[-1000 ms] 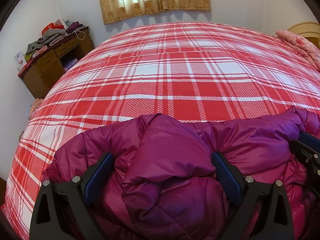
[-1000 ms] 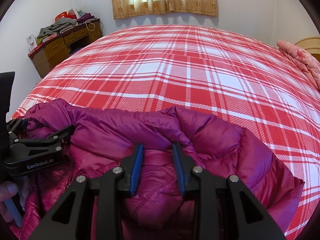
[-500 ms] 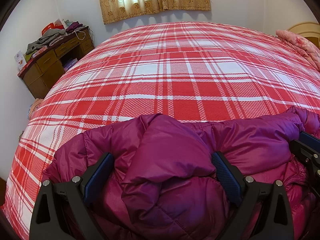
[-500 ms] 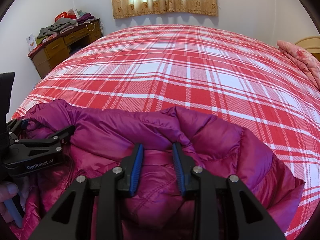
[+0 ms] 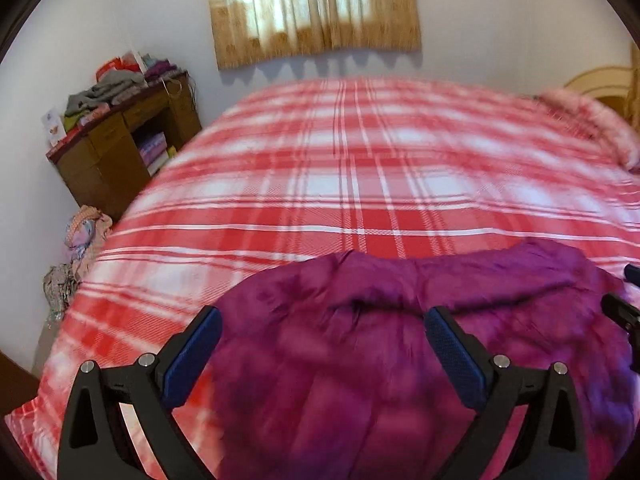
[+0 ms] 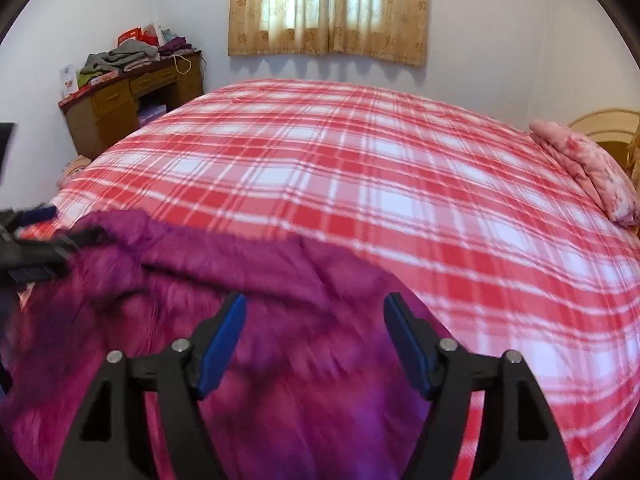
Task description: Fold large clothes
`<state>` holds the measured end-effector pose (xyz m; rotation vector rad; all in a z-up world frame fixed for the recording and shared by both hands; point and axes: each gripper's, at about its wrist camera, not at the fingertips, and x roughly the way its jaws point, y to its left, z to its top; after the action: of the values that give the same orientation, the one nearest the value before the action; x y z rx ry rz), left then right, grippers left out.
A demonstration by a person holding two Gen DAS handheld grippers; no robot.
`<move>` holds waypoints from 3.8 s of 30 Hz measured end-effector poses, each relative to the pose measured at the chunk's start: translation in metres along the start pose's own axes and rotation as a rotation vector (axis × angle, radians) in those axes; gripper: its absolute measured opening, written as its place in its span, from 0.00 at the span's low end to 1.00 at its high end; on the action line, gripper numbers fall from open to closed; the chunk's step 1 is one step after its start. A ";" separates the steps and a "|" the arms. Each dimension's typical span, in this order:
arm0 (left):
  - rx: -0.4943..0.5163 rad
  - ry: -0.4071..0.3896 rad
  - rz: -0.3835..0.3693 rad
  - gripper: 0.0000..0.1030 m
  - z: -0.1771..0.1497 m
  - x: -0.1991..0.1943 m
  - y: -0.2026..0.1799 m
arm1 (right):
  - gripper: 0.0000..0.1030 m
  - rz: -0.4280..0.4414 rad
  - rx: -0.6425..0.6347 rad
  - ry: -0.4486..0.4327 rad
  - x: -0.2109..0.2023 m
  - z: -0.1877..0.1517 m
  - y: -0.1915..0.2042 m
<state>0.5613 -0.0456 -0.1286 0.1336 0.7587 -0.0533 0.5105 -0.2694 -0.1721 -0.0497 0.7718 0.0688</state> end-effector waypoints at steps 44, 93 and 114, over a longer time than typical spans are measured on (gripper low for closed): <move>-0.027 0.128 -0.111 0.94 -0.348 -0.220 0.077 | 0.75 0.127 0.294 0.142 -0.236 -0.322 -0.011; -0.183 -0.090 -0.172 0.50 -0.161 -0.134 0.115 | 0.07 0.032 0.413 -0.112 -0.138 -0.132 -0.032; 0.002 -0.279 0.157 0.85 -0.137 -0.178 0.000 | 0.49 0.072 0.136 -0.117 -0.152 -0.091 0.109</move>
<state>0.3383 -0.0266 -0.1043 0.1828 0.4678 0.0759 0.3300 -0.1741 -0.1335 0.1111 0.6594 0.0869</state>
